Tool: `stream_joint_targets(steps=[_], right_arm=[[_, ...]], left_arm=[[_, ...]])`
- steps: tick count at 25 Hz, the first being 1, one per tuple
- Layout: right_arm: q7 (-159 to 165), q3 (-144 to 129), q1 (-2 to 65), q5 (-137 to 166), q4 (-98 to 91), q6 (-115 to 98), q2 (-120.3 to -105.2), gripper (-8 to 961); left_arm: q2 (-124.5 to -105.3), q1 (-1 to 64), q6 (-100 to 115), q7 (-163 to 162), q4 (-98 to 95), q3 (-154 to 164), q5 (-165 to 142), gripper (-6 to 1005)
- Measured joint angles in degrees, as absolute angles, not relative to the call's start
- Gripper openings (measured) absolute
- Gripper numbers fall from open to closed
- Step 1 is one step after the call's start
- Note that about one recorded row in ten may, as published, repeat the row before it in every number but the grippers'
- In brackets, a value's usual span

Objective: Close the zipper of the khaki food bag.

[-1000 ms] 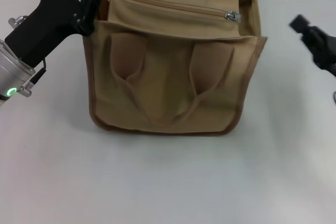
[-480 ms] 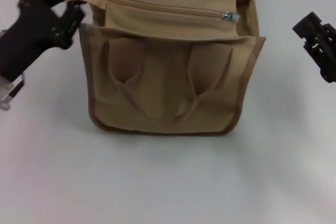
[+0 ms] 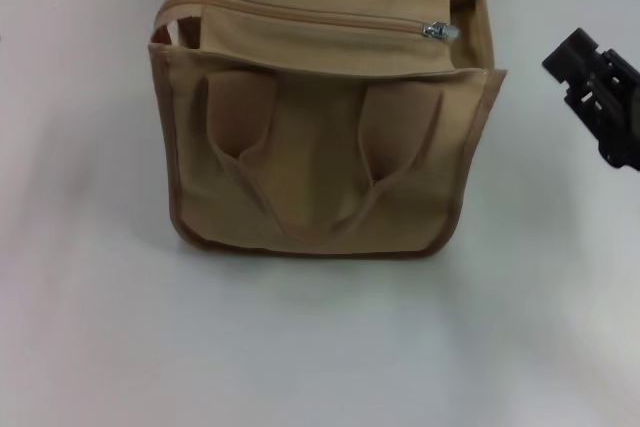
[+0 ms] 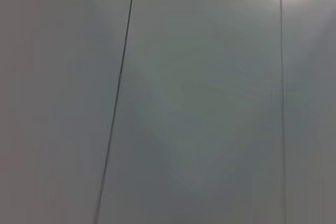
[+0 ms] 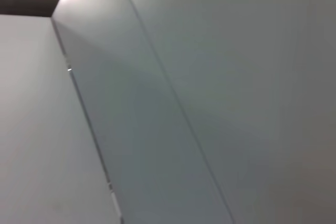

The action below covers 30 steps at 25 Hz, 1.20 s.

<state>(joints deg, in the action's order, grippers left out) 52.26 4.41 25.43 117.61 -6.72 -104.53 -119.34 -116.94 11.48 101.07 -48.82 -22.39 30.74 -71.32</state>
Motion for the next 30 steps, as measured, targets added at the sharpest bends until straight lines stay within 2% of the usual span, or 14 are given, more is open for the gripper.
stream_joint_targets(steps=[4,6,10,12,17,22,30], right_arm=[[49.6,3.5,25.1,118.0,-6.9,-106.5,-119.33,382],[49.3,2.7,24.9,118.9,-7.5,-107.2,-119.31,527],[49.2,-3.0,24.2,119.8,-11.6,-110.8,-119.22,606],[49.9,-9.1,24.0,119.8,-15.2,-112.9,-119.2,645],[48.1,-18.2,22.7,119.8,-19.5,-115.8,-119.21,743],[48.2,-27.2,22.8,119.9,-22.4,-115.9,-119.2,802],[50.7,-32.8,23.9,122.1,-26.5,-115.2,-119.28,802]], left_arm=[[-115.61,9.5,107.9,-50.7,-23.2,33.6,-77.3,661],[-115.4,9.4,110.0,-50.8,-25.5,36.6,-83.3,702],[-115.73,9.9,110.5,-51.5,-28.7,39.9,-91.2,783],[-116.48,11.4,110.2,-51.7,-29.3,40.4,-96.2,803],[-116.93,14.5,111.7,-51.7,-29.6,41.9,-104.6,834],[-117.22,16.1,111.9,-51.5,-29.7,42.0,-109.2,834],[-117.33,16.6,112.7,-51.2,-31.1,44.2,-112.5,834]])
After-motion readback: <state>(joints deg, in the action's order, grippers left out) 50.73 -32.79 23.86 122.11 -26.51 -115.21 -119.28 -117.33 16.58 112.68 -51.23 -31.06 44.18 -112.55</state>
